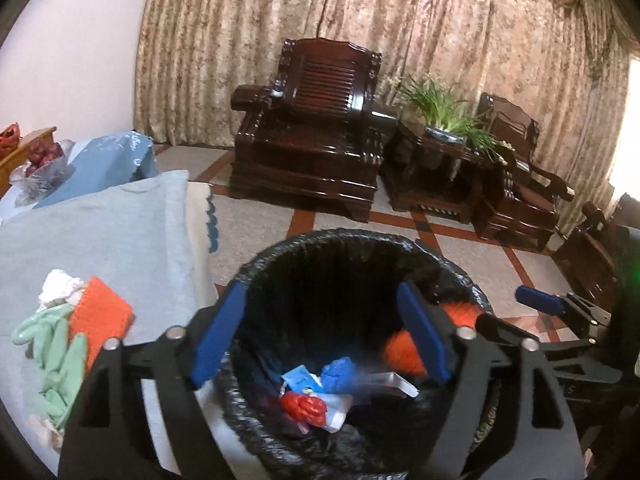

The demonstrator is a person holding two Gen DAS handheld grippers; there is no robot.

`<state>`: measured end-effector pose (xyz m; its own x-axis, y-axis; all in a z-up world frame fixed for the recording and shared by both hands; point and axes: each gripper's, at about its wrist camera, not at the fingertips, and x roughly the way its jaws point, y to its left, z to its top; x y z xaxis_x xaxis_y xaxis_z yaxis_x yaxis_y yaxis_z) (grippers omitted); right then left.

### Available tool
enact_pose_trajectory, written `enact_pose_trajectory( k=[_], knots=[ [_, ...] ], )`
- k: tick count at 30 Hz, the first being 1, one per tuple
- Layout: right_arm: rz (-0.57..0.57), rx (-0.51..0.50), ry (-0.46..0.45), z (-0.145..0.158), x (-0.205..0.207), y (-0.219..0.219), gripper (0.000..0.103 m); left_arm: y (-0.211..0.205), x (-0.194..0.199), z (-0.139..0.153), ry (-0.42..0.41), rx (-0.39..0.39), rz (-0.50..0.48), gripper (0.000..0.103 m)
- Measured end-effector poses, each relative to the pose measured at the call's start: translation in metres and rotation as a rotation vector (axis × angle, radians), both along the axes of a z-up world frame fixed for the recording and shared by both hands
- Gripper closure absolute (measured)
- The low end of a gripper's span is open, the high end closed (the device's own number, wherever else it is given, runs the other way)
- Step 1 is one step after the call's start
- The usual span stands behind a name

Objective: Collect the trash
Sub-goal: 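Open both grippers to drop the red bag and orange net into the bin, then move both grippers back to the green gloves and orange net on the table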

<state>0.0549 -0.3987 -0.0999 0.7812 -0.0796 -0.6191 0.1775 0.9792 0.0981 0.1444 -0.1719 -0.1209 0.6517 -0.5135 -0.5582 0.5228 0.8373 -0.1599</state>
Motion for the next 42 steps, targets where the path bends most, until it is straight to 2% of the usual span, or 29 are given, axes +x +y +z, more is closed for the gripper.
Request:
enact_pose_trajectory(
  k=[1, 5, 13, 19, 27, 35, 39, 42],
  knots=[
    [0.0, -0.001, -0.001, 0.001, 0.0, 0.001, 0.007, 0.003, 0.0, 0.002, -0.002, 0.001, 0.007, 0.019],
    [0.02, 0.034, -0.018, 0.007, 0.001, 0.006, 0.006, 0.028, 0.0, 0.01, -0.015, 0.005, 0.056, 0.012],
    [0.079, 0.063, -0.081, 0.023, 0.008, 0.04, 0.006, 0.106, -0.014, 0.025, -0.078, 0.039, 0.203, 0.012],
    [0.163, 0.06, -0.102, 0.029, 0.021, 0.084, 0.006, 0.16, -0.022, 0.03, -0.096, 0.07, 0.334, 0.012],
    [0.276, 0.051, -0.103, 0.027, 0.036, 0.142, 0.006, 0.22, -0.027, 0.02, -0.072, 0.09, 0.458, 0.012],
    [0.373, 0.04, -0.105, 0.013, 0.043, 0.193, 0.007, 0.255, -0.028, -0.003, -0.029, 0.115, 0.512, 0.012],
    [0.396, 0.052, -0.101, 0.003, 0.049, 0.208, 0.013, 0.259, -0.024, -0.016, -0.007, 0.122, 0.525, 0.013],
    [0.42, 0.058, -0.101, -0.004, 0.058, 0.22, 0.021, 0.262, -0.018, -0.024, 0.007, 0.134, 0.528, 0.019]
  ],
)
